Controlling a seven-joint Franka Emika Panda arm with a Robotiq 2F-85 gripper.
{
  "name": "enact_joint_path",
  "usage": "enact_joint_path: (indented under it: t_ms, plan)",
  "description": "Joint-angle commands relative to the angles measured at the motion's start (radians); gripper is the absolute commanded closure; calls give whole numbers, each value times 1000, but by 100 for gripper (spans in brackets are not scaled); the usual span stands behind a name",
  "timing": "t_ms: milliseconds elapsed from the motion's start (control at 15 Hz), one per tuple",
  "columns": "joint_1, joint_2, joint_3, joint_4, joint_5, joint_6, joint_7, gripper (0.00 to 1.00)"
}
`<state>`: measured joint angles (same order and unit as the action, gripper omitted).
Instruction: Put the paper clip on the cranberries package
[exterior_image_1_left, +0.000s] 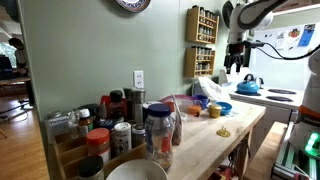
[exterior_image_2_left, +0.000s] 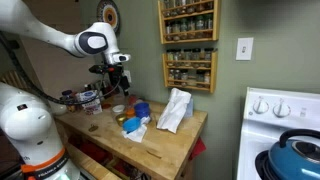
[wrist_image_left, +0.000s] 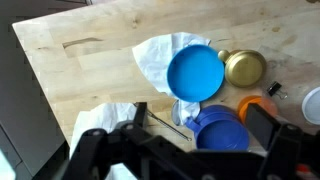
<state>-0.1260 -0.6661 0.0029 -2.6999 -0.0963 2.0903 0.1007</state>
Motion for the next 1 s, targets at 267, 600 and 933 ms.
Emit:
enact_joint_path:
  t_ms: [267, 600, 933]
  plan:
    - [7, 1, -6, 2, -4, -3, 3, 0]
    - [88, 116, 67, 41, 158, -24, 157, 0]
    - [156, 182, 144, 52, 298, 15, 293, 0]
